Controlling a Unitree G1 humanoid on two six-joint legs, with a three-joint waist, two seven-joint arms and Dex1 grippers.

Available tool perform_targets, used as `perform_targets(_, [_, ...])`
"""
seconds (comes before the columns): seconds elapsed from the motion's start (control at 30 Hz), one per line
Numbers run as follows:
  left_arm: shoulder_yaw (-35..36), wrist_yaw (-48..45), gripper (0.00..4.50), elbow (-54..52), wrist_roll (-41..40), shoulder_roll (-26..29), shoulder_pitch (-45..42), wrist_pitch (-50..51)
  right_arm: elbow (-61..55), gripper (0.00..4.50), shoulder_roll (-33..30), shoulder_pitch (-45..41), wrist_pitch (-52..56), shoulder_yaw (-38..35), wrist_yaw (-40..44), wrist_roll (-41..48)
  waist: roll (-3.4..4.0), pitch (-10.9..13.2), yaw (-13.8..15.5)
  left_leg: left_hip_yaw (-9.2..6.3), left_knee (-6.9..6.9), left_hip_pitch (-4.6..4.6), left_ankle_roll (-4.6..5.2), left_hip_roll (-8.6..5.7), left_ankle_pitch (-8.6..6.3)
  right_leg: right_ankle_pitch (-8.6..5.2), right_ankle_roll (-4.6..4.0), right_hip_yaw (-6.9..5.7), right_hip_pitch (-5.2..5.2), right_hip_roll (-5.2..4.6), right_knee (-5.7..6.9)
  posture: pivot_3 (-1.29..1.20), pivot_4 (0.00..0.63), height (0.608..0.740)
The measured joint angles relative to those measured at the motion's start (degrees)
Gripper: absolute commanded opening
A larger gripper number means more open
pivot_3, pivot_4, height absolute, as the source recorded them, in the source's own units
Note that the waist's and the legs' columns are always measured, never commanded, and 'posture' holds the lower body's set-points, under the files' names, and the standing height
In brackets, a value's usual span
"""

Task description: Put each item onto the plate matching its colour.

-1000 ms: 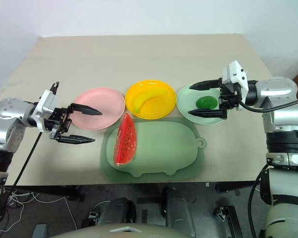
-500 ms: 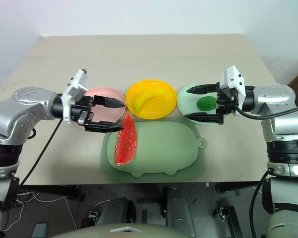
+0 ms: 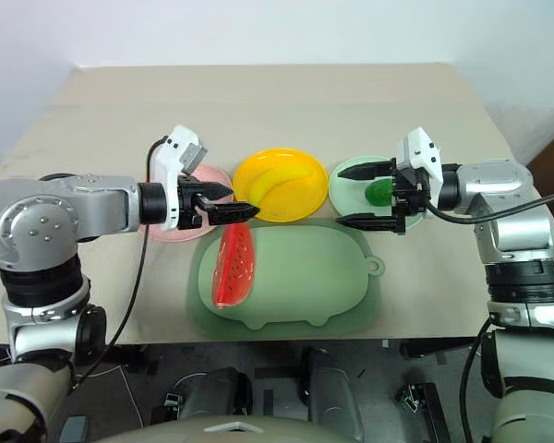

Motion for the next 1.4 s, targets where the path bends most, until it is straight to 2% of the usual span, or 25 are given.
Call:
perform_targets(0.17, [-1.0, 14.7, 4.50, 0.8, -12.0, 2.2, 0.6, 0.0, 0.0, 4.46, 0.6, -0.1, 0.0, 0.8, -0.1, 0.0, 0.00, 0.0, 0.1, -0.03, 0.01, 0.00, -0.01, -0.10, 0.01, 0.03, 0.04, -0.01, 0.01, -0.18, 0.03, 0.00, 0.150, 0.736])
perform_targets(0.37, [-1.8, 32.1, 4.50, 4.6, -31.1, 2.5, 1.7, -0.3, 0.0, 4.46, 1.2, -0.1, 0.0, 0.9, -0.3, 0.0, 0.00, 0.0, 0.1, -0.05, 0.02, 0.01, -0.02, -0.19, 0.01, 0.07, 0.11, -0.02, 0.03, -0.29, 0.04, 0.00, 0.150, 0.736])
perform_targets(0.43, [-5.6, 39.4, 4.50, 5.2, -39.5, 5.6, 3.0, -3.6, 0.0, 4.46, 1.3, -0.2, 0.0, 1.0, -0.4, 0.0, 0.00, 0.0, 0.1, -0.06, 0.02, 0.03, -0.04, -0.18, 0.02, 0.07, 0.11, -0.02, 0.03, -0.31, 0.06, 0.00, 0.150, 0.736])
perform_targets(0.53, [-14.8, 51.9, 4.50, 5.3, -54.4, 12.7, 4.3, -13.2, -0.1, 4.46, 1.3, -0.2, 0.0, 1.0, -0.7, 0.0, 0.00, 0.0, 0.1, -0.07, 0.01, 0.06, -0.09, -0.14, 0.04, 0.07, 0.10, 0.00, 0.03, -0.40, 0.08, 0.00, 0.150, 0.736])
perform_targets(0.6, [-20.1, 56.8, 4.50, 4.3, -59.0, 16.3, 4.3, -17.4, -0.2, 4.46, 1.4, -0.1, 0.0, 1.0, -0.8, 0.0, 0.01, 0.0, 0.2, -0.06, 0.01, 0.09, -0.10, -0.21, 0.05, 0.07, 0.10, 0.00, 0.07, -0.34, 0.09, 0.00, 0.150, 0.736])
perform_targets(0.77, [-27.2, 61.5, 4.50, 2.5, -61.1, 17.2, 4.9, -25.0, -0.8, 4.46, 1.6, 0.1, 0.0, 1.0, -1.3, 0.2, 0.01, 0.0, 1.0, -0.01, 0.06, 0.11, -0.10, -0.28, 0.05, 0.07, 0.10, -0.03, 0.16, -0.28, 0.04, 0.00, 0.150, 0.736])
perform_targets(0.9, [-29.9, 63.5, 4.50, 2.7, -61.1, 17.1, 4.9, -27.5, -1.5, 4.46, 1.6, 0.5, 0.3, 1.0, -1.8, 0.8, 0.01, 0.0, 1.4, 0.05, 0.06, 0.13, -0.12, -0.28, 0.08, 0.07, 0.10, -0.04, 0.21, -0.24, 0.03, 0.00, 0.150, 0.736])
perform_targets(1.2, [-32.4, 68.5, 4.50, 6.1, -61.2, 14.0, 6.0, -30.3, -4.7, 4.46, 1.2, 2.3, 1.7, 1.0, -1.6, 2.4, 0.00, 0.0, 1.5, 0.01, 0.07, 0.12, -0.09, -0.28, 0.09, 0.07, 0.10, -0.08, 0.34, -0.24, -0.03, 0.00, 0.150, 0.736])
perform_targets(1.4, [-32.3, 71.0, 4.50, 7.2, -61.2, 11.5, 6.3, -31.2, -6.1, 4.46, -1.4, 5.3, 0.7, 1.1, 3.3, 3.4, 0.01, 0.0, 1.5, 0.00, 0.06, 0.16, -0.08, -0.30, 0.10, 0.06, 0.10, -0.08, 0.69, -0.24, -0.06, 0.00, 0.150, 0.736])
